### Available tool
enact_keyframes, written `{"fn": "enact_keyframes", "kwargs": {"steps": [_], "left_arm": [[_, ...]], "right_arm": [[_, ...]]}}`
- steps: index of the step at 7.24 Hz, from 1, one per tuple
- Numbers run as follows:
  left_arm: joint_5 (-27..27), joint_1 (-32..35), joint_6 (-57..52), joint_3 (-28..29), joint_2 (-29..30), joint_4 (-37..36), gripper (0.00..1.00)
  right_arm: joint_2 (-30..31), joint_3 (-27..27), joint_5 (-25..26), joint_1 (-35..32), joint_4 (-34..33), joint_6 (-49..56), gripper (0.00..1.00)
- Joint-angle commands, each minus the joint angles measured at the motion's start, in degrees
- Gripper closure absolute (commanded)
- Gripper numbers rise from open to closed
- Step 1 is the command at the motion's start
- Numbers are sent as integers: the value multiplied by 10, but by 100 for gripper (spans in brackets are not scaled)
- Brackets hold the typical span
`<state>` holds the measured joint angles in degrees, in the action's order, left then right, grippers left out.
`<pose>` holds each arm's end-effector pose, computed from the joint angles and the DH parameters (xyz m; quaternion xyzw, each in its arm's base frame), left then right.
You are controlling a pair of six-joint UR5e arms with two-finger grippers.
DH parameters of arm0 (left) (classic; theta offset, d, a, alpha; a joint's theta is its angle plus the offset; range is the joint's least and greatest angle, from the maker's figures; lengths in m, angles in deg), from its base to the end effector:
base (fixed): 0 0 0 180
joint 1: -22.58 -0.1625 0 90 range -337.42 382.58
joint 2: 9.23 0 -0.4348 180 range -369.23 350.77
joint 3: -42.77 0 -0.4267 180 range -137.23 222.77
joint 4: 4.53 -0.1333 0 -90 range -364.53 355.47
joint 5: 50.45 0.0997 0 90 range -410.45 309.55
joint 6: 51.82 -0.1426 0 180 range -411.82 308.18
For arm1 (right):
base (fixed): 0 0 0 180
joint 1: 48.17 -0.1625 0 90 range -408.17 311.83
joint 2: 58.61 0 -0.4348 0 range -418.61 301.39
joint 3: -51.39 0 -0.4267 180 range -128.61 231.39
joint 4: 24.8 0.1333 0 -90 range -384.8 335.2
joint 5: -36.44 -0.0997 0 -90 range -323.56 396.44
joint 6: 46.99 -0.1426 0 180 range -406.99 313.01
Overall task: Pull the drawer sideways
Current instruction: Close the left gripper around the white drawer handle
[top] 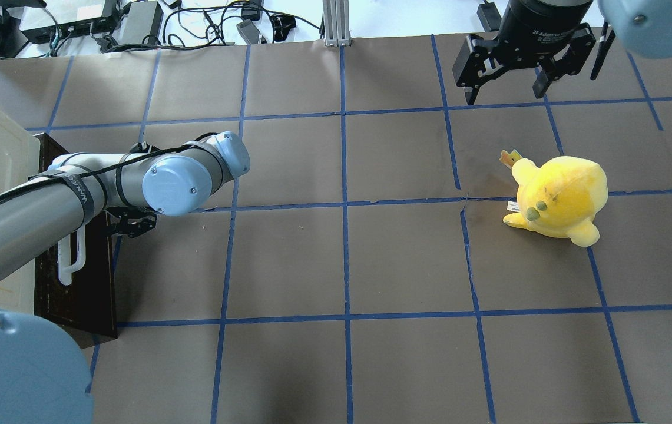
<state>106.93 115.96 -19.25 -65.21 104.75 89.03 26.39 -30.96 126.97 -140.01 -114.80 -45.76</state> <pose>-0.0326 -0.5237 0.1649 0.0143 0.7966 0.1483 0.5859 0.1502 -0.5658 0.4775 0.0267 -0.9994 0.0231 0.0045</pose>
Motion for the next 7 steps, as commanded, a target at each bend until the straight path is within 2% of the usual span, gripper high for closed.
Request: {"fn": "enact_keyframes", "kwargs": {"steps": [1, 4, 7], "left_arm": [[-1, 0, -1, 0, -2, 2, 16], [5, 0, -2, 0, -2, 3, 33], [0, 0, -2, 1, -2, 3, 39]], "right_arm": [[0, 0, 0, 0, 0, 0, 0], [0, 0, 0, 0, 0, 0, 0], [0, 0, 0, 0, 0, 0, 0]]}}
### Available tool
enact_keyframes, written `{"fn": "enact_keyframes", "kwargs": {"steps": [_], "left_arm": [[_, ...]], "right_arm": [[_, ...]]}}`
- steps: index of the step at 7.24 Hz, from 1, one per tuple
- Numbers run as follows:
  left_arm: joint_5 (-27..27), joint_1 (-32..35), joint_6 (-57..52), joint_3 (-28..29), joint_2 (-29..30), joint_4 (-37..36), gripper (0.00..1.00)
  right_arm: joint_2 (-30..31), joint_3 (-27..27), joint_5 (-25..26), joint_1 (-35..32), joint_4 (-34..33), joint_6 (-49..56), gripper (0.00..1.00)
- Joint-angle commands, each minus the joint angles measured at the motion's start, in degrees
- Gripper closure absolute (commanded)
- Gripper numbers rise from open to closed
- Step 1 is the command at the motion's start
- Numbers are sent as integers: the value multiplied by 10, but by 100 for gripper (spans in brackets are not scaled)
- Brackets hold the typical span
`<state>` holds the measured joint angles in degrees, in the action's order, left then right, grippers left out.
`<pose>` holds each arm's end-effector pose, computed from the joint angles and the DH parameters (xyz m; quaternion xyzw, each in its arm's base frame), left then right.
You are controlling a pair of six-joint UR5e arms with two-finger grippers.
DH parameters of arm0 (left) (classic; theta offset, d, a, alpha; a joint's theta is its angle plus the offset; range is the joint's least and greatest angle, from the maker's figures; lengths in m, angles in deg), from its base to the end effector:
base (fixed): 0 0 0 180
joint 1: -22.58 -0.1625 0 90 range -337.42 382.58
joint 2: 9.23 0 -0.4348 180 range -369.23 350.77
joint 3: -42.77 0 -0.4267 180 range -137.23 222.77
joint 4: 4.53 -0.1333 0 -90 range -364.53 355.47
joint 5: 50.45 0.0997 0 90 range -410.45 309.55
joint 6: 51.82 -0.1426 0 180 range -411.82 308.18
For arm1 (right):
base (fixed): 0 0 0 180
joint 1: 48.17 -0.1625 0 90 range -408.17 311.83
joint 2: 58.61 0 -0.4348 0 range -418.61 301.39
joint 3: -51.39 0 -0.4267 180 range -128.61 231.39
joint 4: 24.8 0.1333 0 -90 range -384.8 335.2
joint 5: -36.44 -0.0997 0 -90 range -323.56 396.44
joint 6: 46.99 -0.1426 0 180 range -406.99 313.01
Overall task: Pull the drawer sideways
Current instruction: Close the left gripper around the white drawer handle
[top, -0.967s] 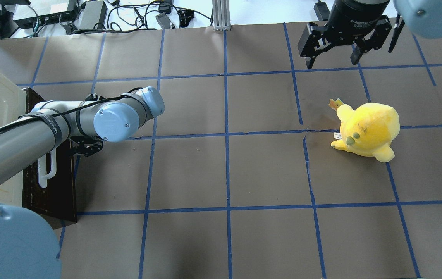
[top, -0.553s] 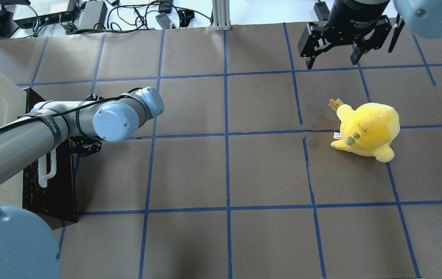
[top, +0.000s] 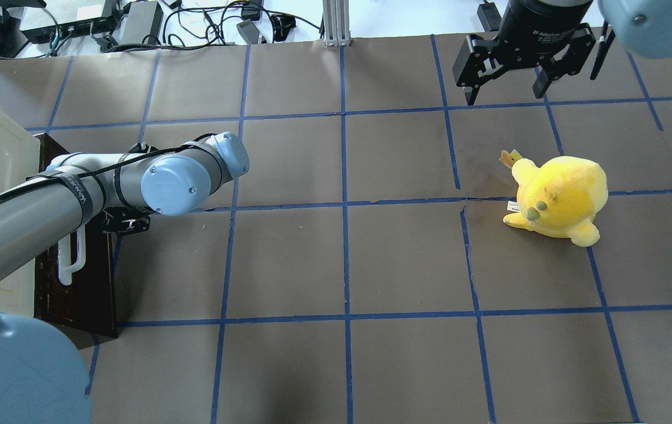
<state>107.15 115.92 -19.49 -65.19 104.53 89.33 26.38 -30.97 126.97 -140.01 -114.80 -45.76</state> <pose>-0.0320 -0.5237 0.1672 0.0169 0.7957 0.1493 0.5868 0.1502 -0.5658 0.4773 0.0267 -0.9994 0.0230 0.0045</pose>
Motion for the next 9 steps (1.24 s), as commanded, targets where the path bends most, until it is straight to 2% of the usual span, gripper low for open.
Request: {"fn": "enact_keyframes", "kwargs": {"steps": [1, 6, 9], "left_arm": [[-2, 0, -2, 3, -1, 0, 40], [-3, 1, 1, -1, -2, 0, 44], [-3, 1, 0, 0, -3, 0, 50]], "right_arm": [[0, 0, 0, 0, 0, 0, 0], [0, 0, 0, 0, 0, 0, 0], [0, 0, 0, 0, 0, 0, 0]]}}
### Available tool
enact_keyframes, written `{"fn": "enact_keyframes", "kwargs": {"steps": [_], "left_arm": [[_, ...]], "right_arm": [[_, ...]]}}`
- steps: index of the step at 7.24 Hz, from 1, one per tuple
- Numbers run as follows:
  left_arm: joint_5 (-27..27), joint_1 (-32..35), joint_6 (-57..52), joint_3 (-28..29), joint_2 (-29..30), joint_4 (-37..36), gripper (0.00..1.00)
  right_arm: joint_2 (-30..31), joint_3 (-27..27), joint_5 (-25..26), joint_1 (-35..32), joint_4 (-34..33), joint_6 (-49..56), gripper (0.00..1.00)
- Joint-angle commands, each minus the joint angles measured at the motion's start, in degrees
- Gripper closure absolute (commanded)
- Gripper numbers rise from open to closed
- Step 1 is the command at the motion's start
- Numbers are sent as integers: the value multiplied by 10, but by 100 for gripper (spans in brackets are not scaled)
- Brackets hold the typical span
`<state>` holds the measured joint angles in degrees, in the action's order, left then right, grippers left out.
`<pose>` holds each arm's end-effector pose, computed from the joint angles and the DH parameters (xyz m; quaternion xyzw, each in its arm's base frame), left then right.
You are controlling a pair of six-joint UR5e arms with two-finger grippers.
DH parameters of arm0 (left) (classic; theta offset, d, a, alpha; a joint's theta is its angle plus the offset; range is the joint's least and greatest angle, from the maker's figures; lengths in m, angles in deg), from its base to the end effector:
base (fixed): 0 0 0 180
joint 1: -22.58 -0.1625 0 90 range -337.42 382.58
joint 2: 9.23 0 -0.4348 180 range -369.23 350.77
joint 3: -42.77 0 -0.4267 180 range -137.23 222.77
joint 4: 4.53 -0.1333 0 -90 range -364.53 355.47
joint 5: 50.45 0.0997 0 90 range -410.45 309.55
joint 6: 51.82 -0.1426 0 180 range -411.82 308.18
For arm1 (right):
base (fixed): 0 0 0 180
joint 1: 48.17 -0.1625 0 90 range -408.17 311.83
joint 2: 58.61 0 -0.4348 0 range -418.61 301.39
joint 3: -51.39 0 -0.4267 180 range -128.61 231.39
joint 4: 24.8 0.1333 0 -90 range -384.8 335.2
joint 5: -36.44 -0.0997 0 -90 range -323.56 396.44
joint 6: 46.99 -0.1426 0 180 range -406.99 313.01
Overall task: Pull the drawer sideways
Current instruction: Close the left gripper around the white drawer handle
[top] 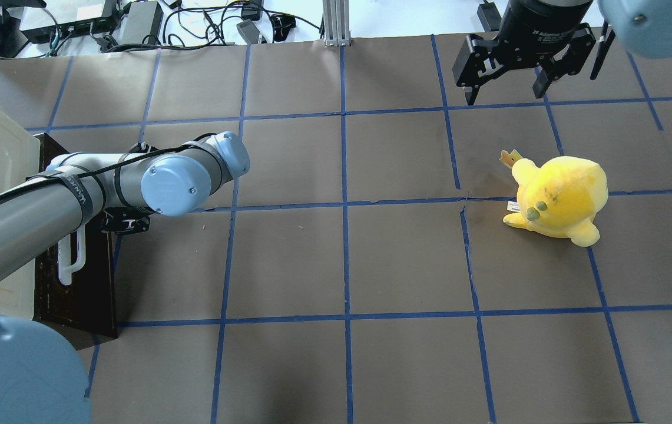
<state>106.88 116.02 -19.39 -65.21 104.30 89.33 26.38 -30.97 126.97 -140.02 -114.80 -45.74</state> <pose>-0.0332 -0.5230 0.1688 0.0148 0.7970 0.1479 0.5854 0.1503 -0.5658 0.4773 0.0269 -0.9994 0.0230 0.0045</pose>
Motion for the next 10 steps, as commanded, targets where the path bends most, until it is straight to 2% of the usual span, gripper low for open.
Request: {"fn": "enact_keyframes", "kwargs": {"steps": [1, 10], "left_arm": [[0, 0, -1, 1, -1, 0, 51], [-6, 1, -1, 0, -4, 0, 55]], "right_arm": [[0, 0, 0, 0, 0, 0, 0], [0, 0, 0, 0, 0, 0, 0]]}}
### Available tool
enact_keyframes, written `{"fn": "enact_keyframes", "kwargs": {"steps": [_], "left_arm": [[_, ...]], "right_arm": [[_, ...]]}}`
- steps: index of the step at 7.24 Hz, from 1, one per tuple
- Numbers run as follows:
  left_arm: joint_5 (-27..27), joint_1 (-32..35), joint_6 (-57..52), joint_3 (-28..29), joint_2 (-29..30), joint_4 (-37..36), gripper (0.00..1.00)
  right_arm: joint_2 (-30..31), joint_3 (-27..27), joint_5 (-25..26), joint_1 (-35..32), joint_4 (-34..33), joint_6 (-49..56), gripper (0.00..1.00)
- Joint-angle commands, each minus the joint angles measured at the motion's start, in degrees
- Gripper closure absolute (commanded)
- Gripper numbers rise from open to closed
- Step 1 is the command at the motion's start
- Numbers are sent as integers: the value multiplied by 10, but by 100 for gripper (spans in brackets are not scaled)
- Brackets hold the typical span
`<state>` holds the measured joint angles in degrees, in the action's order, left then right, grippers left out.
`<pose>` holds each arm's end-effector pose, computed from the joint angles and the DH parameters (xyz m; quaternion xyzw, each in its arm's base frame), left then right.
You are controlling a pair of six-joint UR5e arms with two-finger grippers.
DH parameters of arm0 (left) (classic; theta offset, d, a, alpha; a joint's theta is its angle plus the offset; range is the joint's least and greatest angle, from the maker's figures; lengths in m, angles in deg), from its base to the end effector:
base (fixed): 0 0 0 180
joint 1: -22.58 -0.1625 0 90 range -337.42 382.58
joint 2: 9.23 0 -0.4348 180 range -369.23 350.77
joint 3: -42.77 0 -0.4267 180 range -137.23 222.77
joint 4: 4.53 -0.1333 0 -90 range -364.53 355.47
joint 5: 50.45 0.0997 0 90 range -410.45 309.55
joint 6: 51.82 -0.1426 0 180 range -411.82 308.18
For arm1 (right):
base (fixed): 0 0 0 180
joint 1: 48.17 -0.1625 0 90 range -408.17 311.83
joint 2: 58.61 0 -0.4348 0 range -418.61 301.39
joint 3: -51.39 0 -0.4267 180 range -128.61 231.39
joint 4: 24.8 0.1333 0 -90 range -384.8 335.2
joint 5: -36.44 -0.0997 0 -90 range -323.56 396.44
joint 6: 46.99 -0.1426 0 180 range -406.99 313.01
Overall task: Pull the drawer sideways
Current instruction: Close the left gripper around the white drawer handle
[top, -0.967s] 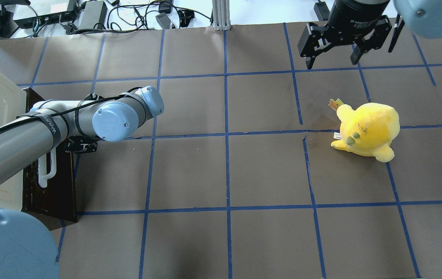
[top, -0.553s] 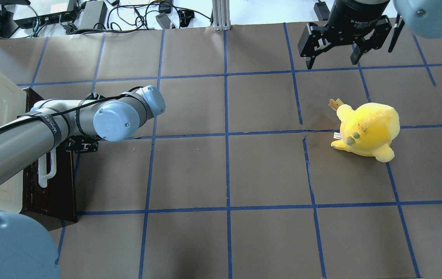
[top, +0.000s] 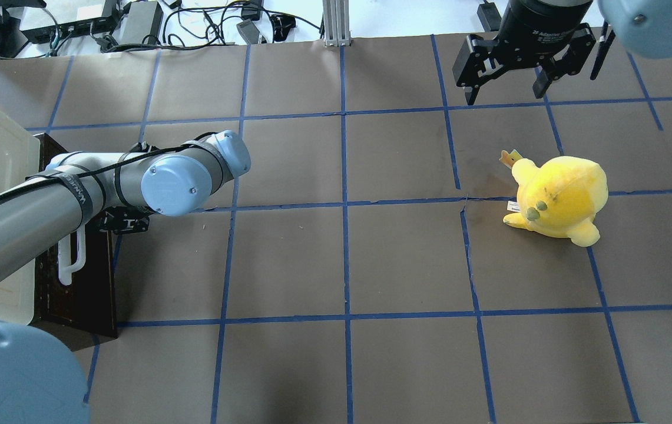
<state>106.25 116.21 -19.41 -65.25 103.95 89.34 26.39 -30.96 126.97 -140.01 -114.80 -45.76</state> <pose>-0.0354 -0.5215 0.1707 0.0123 0.7997 0.1474 0.5819 0.1502 -0.5658 0.4775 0.0267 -0.9994 0.0231 0.0045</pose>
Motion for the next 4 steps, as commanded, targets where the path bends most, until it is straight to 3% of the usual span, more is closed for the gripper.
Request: {"fn": "enact_keyframes", "kwargs": {"steps": [1, 4], "left_arm": [[0, -1, 0, 0, 0, 0, 58], [-1, -1, 1, 1, 0, 0, 62]], "right_arm": [[0, 0, 0, 0, 0, 1, 0], [0, 0, 0, 0, 0, 0, 0]]}}
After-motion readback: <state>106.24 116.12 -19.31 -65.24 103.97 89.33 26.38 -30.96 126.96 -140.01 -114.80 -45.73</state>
